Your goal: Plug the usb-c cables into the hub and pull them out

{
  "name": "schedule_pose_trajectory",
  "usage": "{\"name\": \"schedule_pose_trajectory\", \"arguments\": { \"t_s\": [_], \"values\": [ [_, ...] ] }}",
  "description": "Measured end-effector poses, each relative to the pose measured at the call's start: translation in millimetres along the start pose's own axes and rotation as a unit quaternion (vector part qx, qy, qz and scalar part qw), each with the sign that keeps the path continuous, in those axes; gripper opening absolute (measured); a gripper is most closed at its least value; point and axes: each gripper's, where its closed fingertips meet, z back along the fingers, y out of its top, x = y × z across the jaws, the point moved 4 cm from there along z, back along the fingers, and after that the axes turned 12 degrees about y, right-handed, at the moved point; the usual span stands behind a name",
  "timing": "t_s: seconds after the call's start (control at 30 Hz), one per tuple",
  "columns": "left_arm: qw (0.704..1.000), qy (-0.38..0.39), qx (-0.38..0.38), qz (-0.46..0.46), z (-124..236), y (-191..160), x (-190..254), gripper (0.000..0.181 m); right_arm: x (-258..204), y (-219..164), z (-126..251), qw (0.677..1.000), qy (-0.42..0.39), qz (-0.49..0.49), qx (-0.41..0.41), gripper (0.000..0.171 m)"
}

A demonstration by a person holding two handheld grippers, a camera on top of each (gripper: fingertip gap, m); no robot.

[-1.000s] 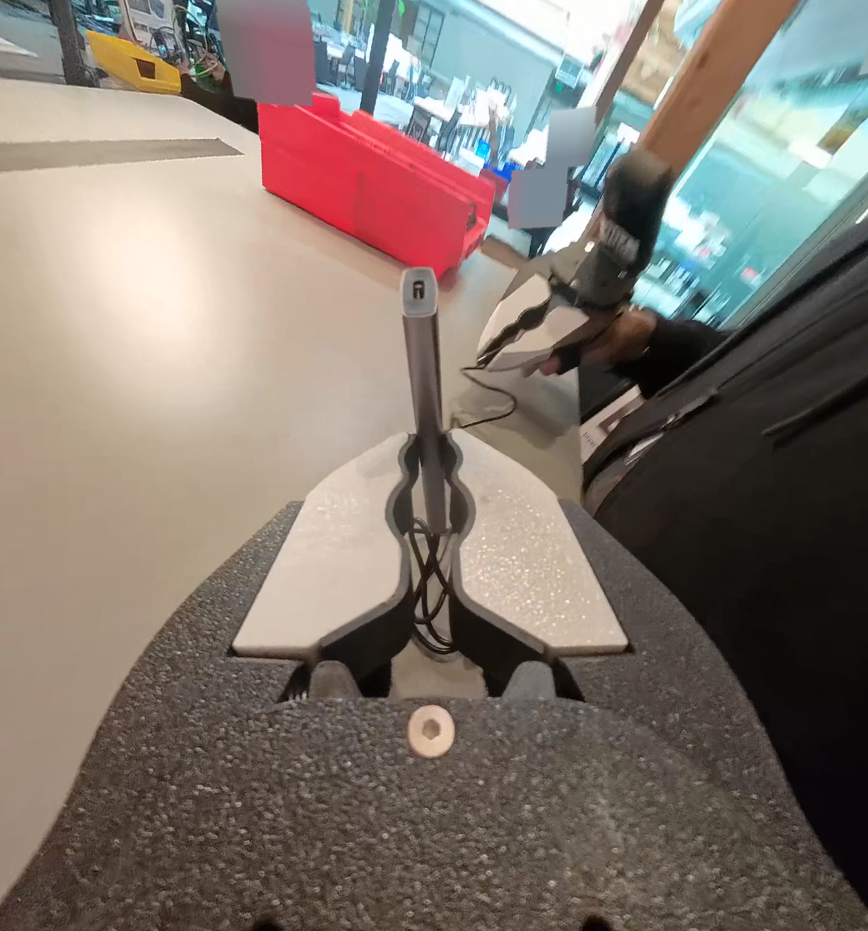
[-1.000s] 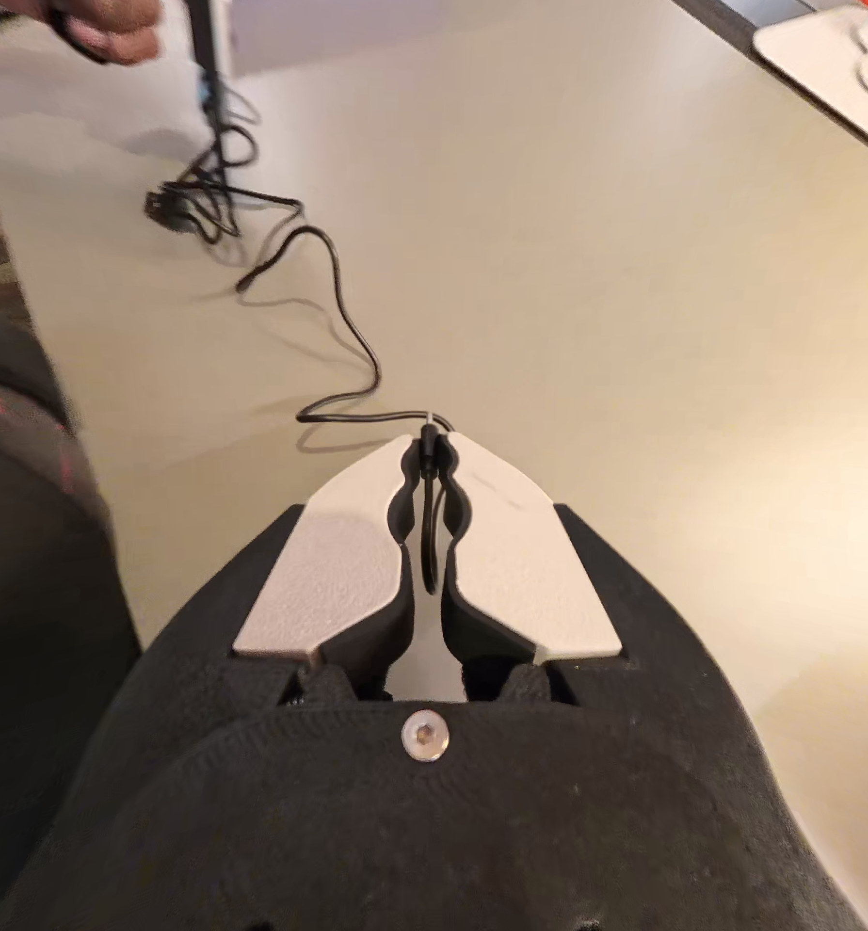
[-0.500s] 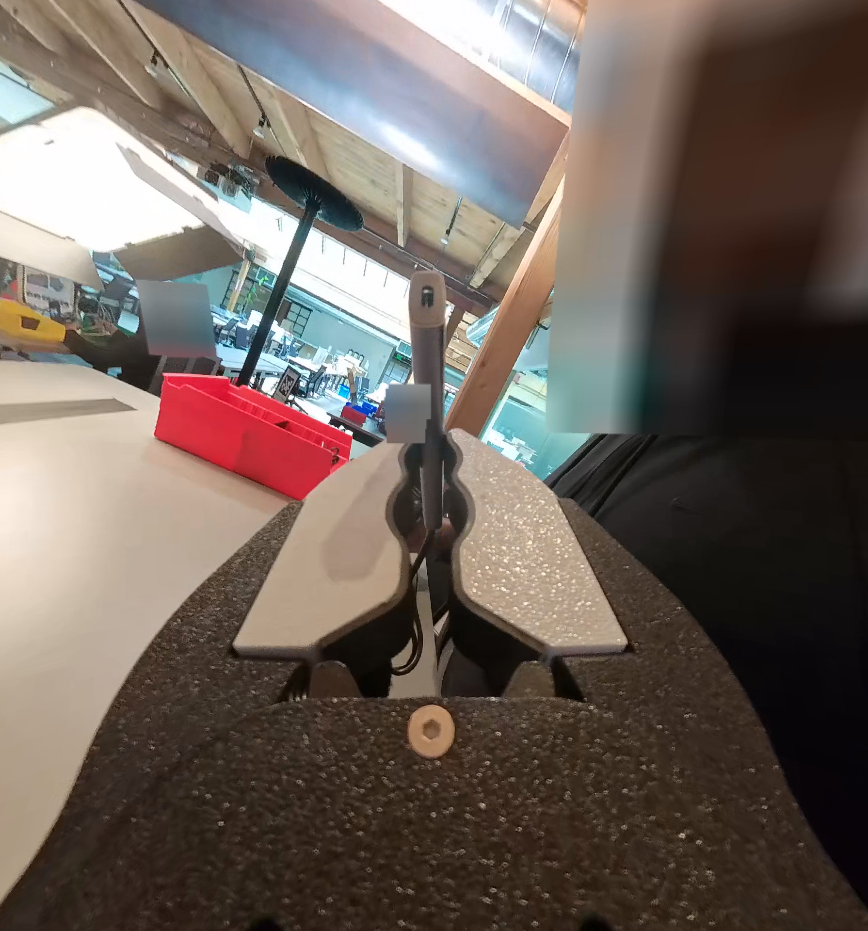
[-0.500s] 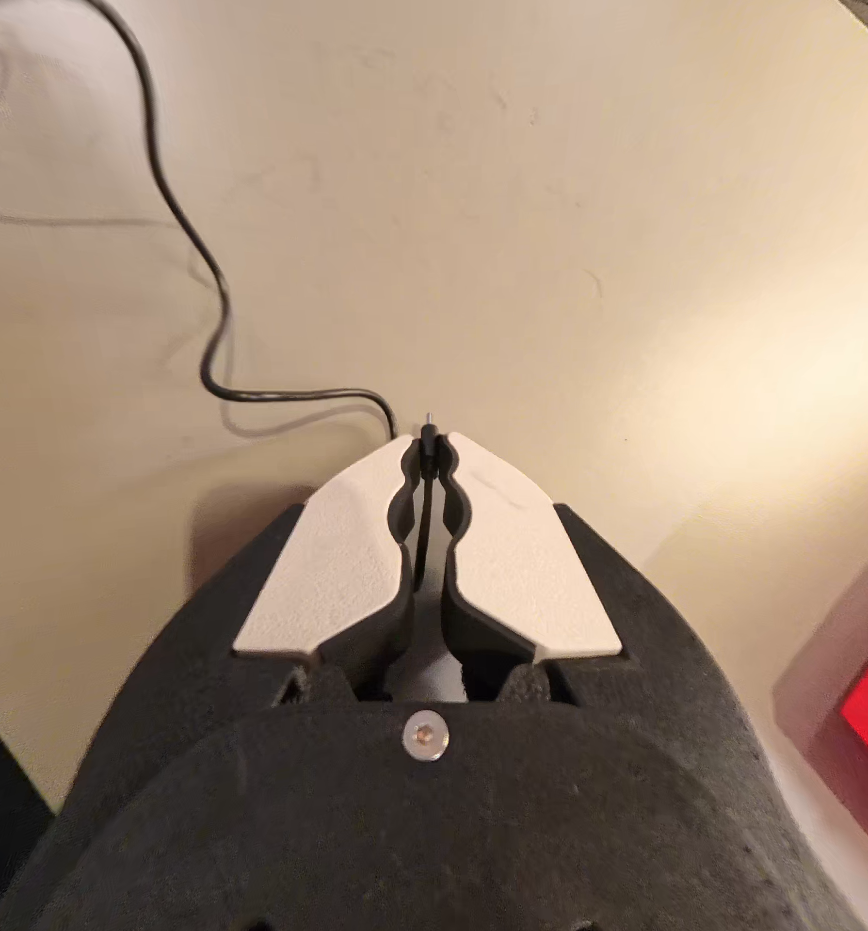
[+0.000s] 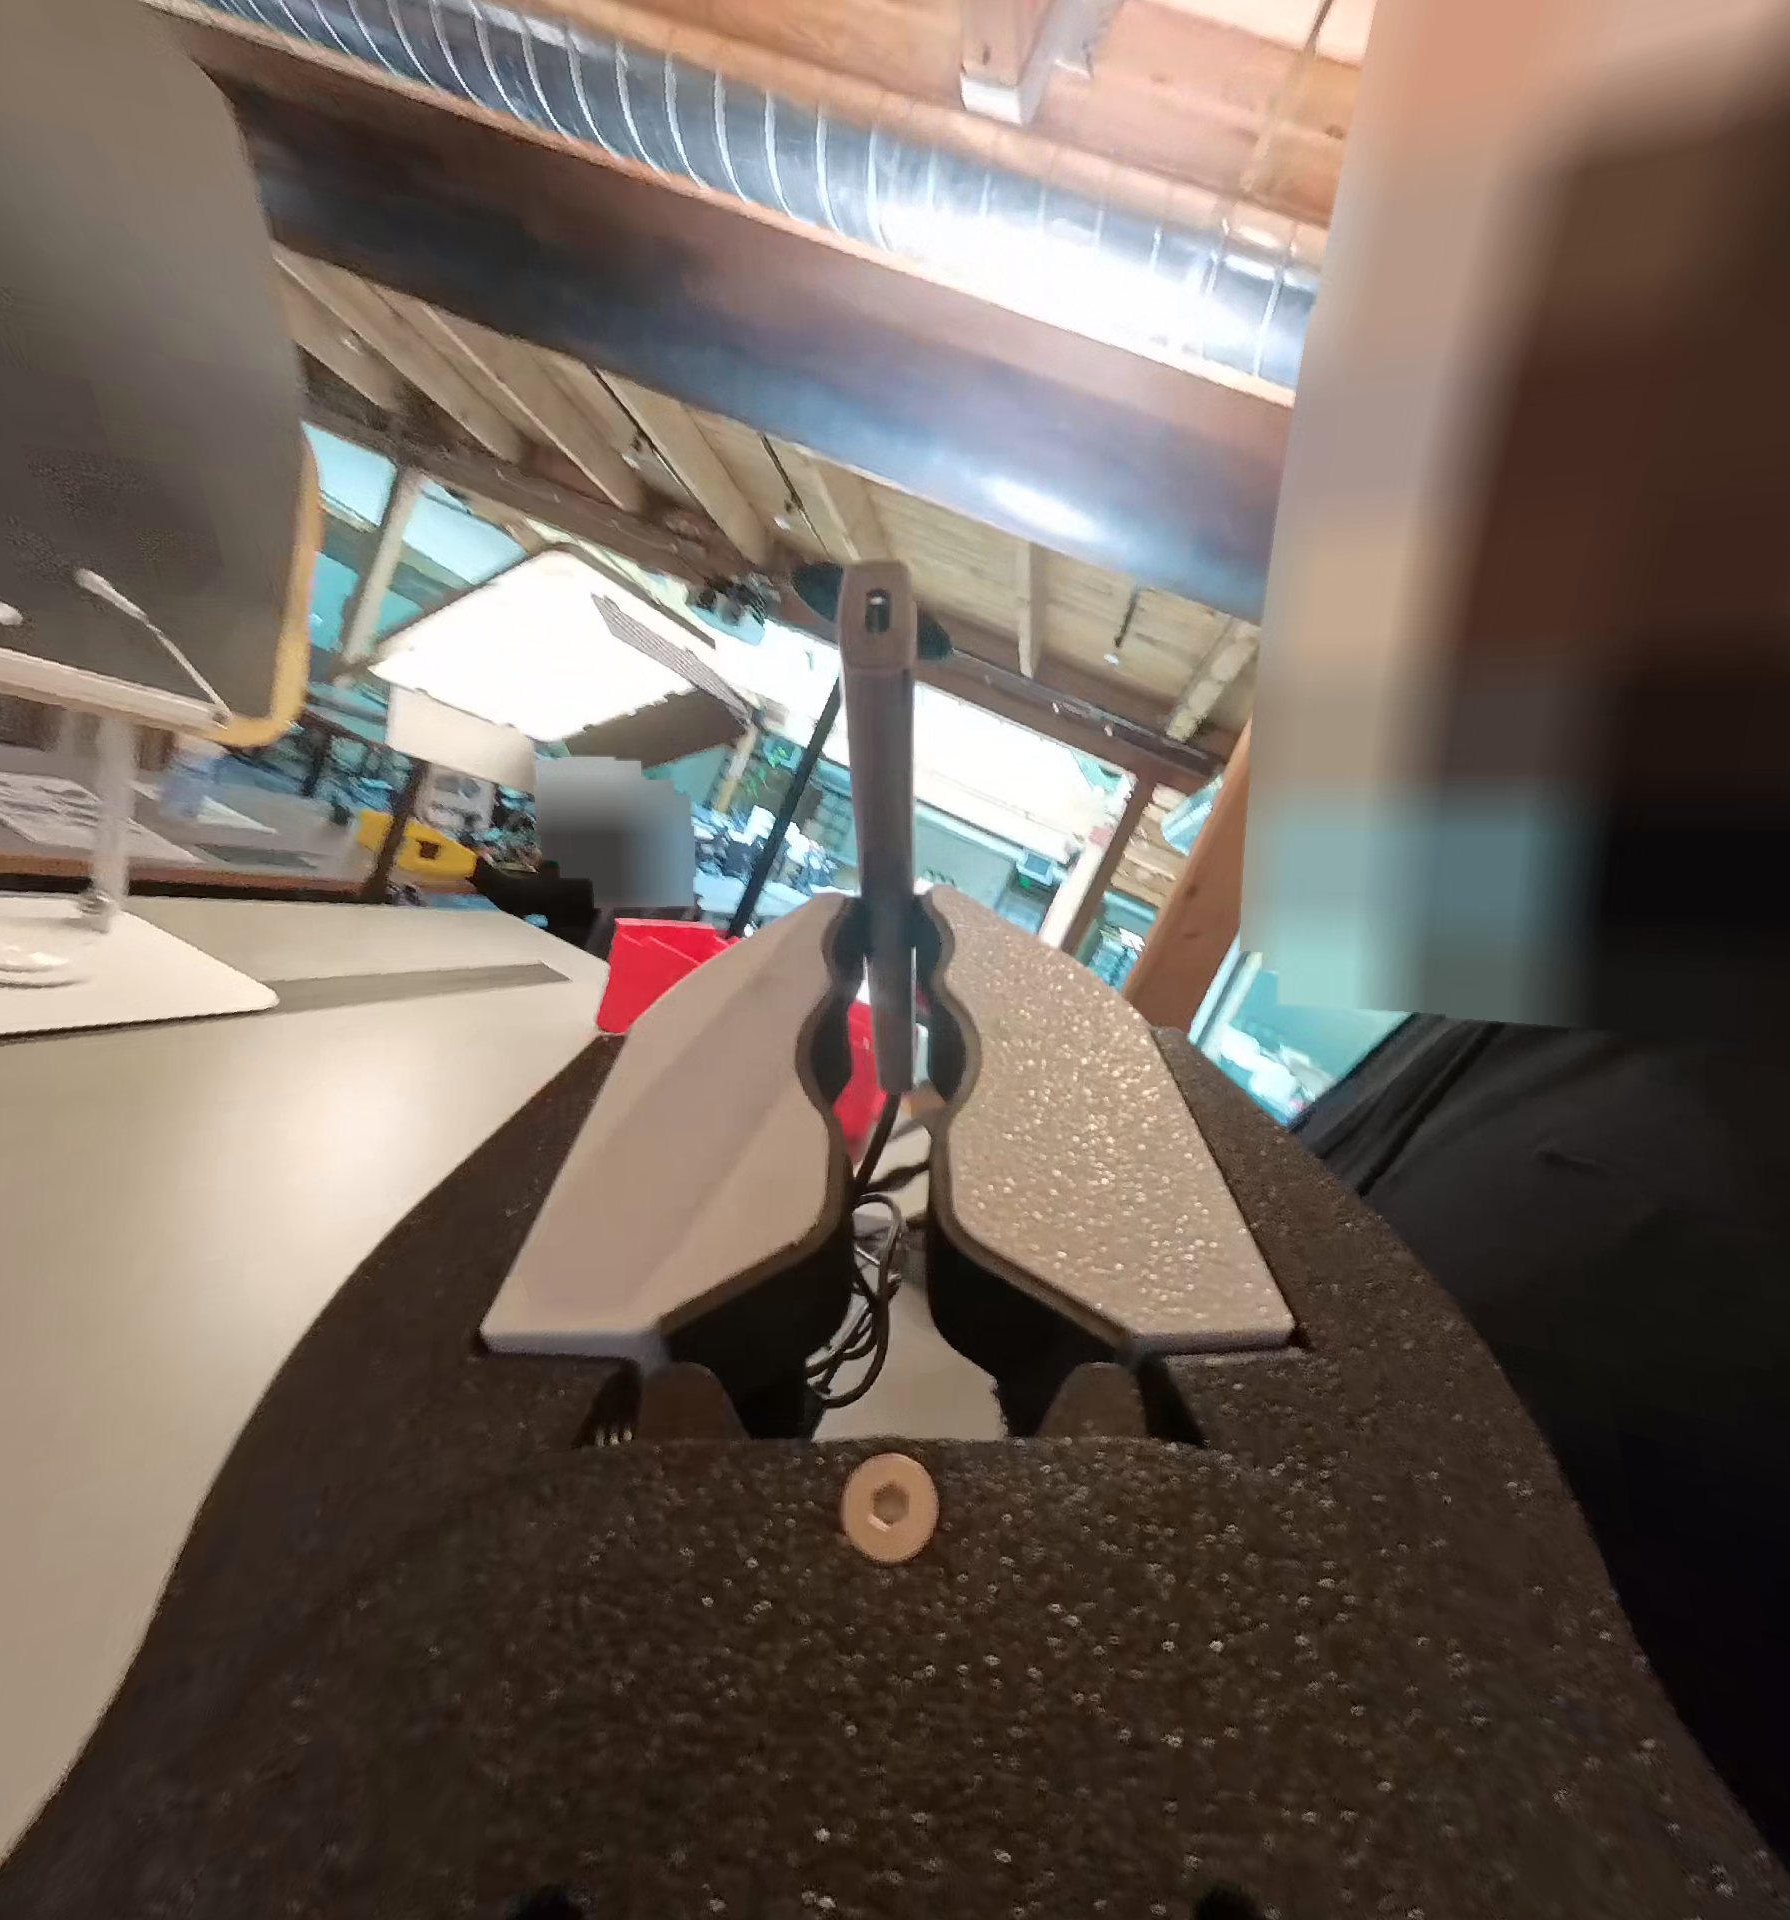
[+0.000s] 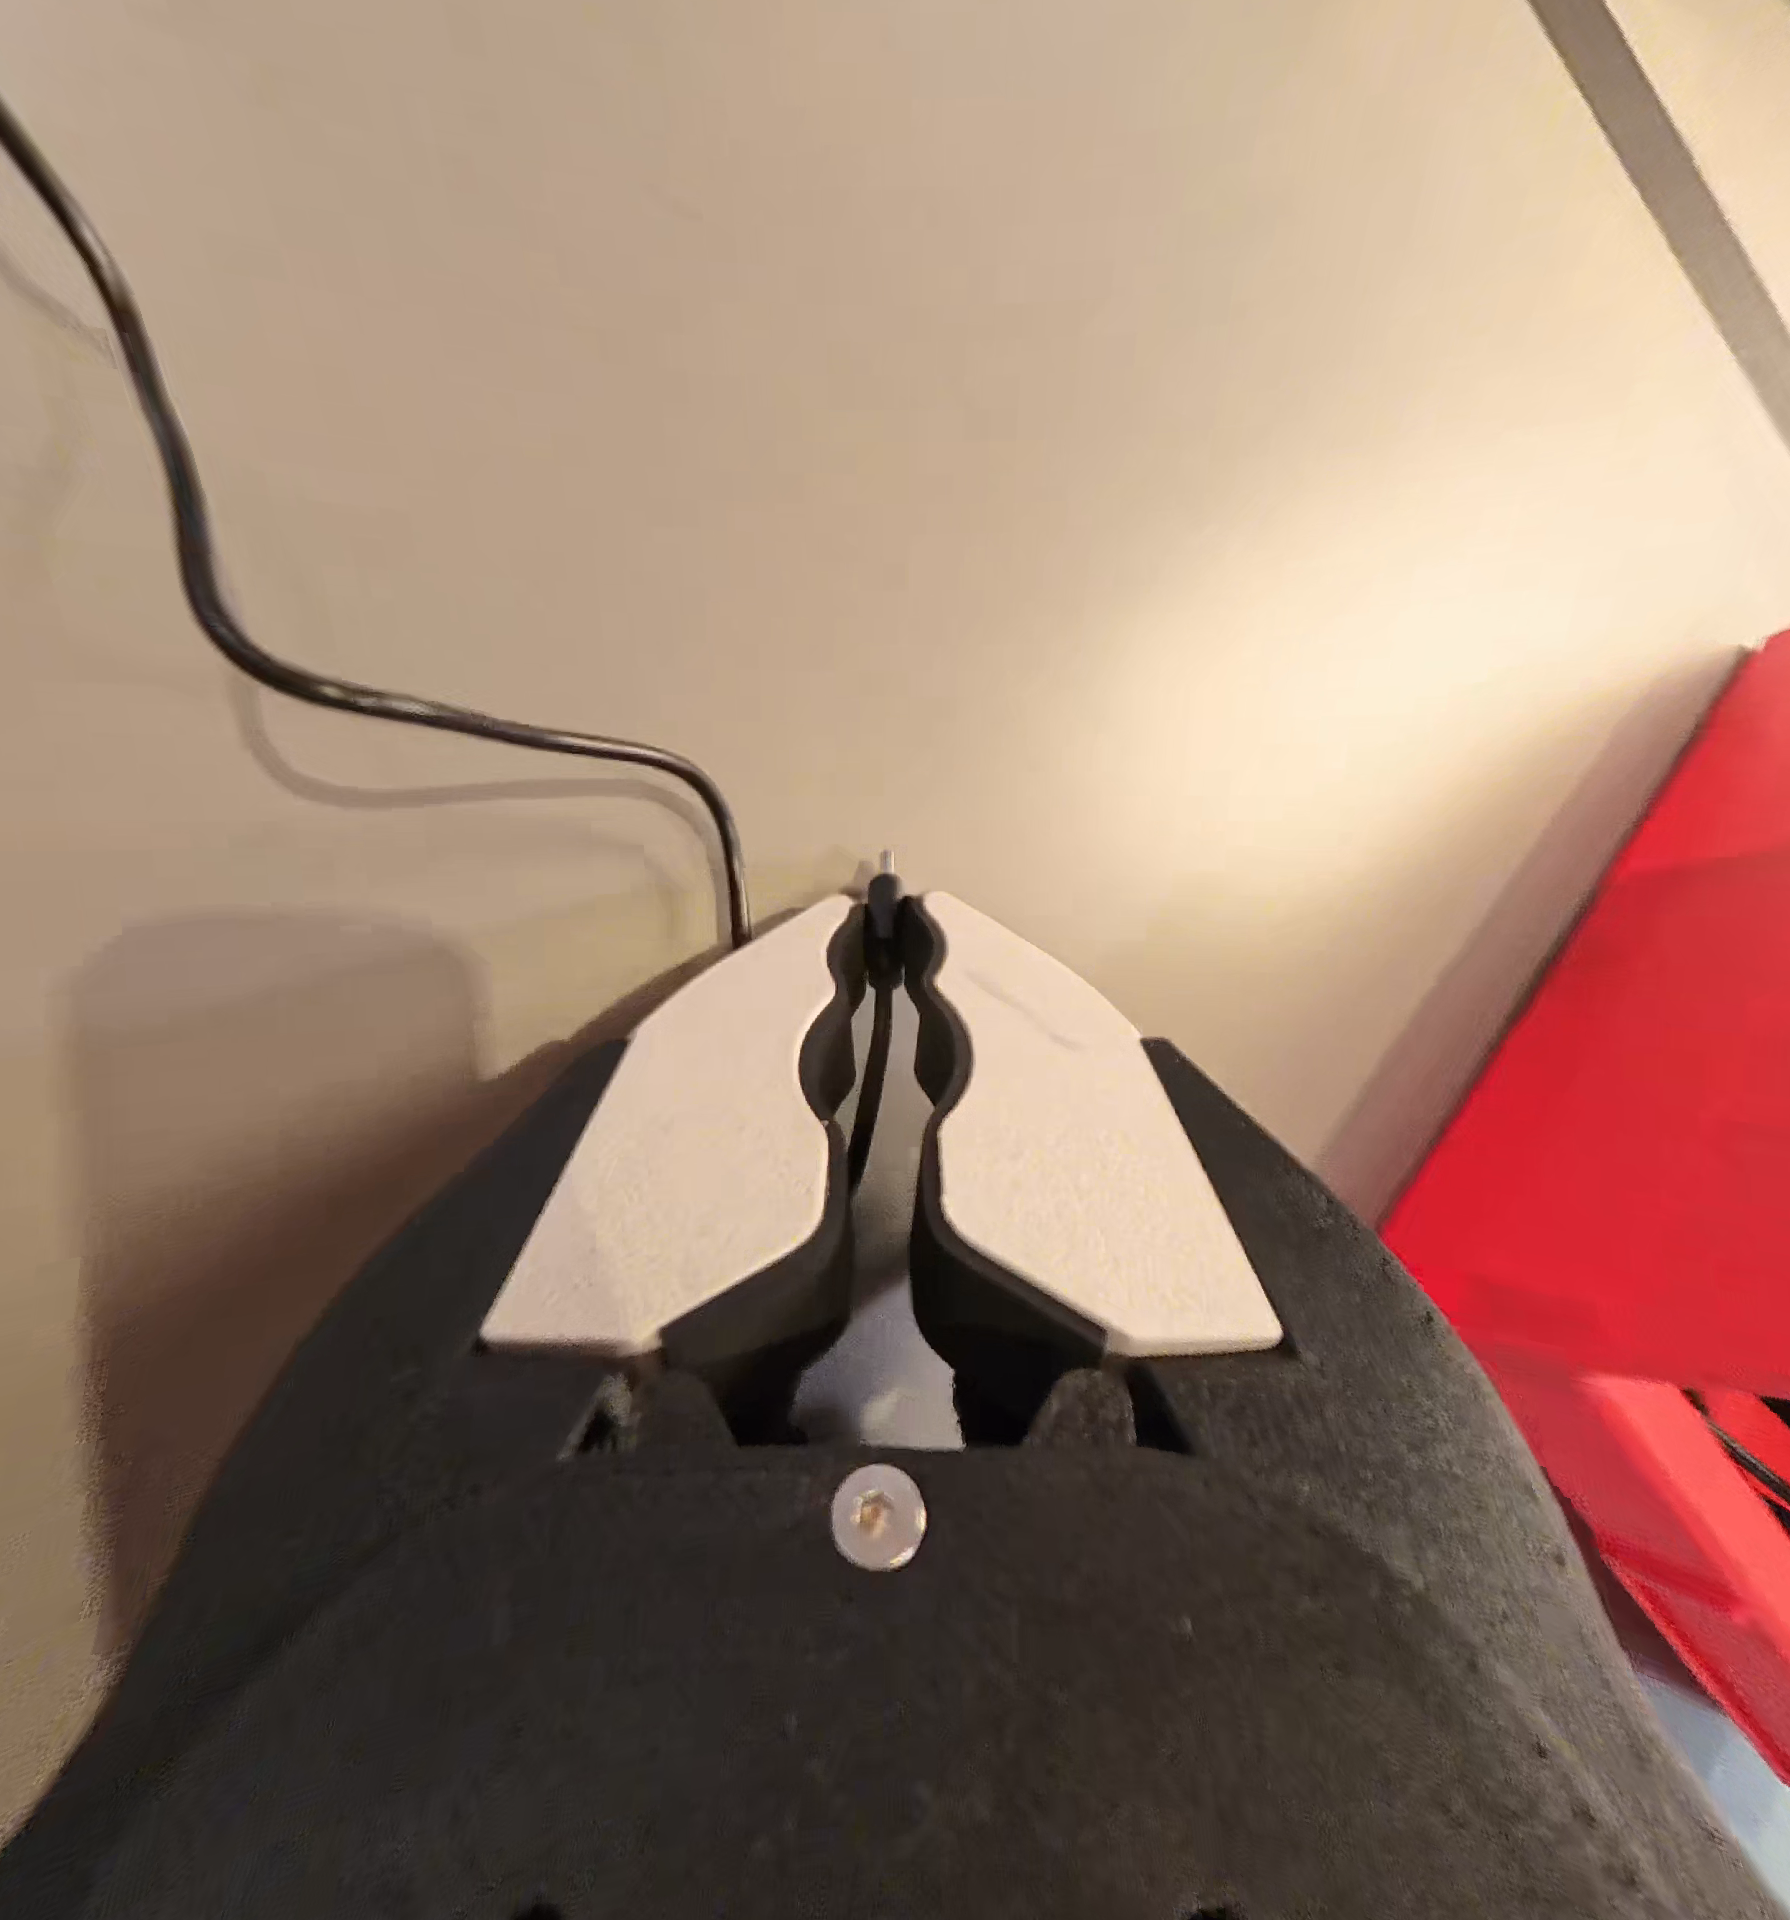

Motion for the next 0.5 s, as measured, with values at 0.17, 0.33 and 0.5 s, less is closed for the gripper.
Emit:
{"name": "schedule_pose_trajectory", "arguments": {
  "t_s": [0.17,0.33,0.5],
  "values": [
    [0.998,0.050,0.019,0.023,-2,-11,-28,0.009,5,-1,4,1.000,0.008,-0.002,0.012,0.007],
    [0.998,0.054,-0.029,0.023,-42,-53,-32,0.009,-18,33,7,0.996,0.053,0.018,0.073,0.017],
    [0.998,0.034,-0.052,0.017,-81,-82,-24,0.009,-33,62,20,0.990,0.078,0.043,0.108,0.031]
  ]
}}
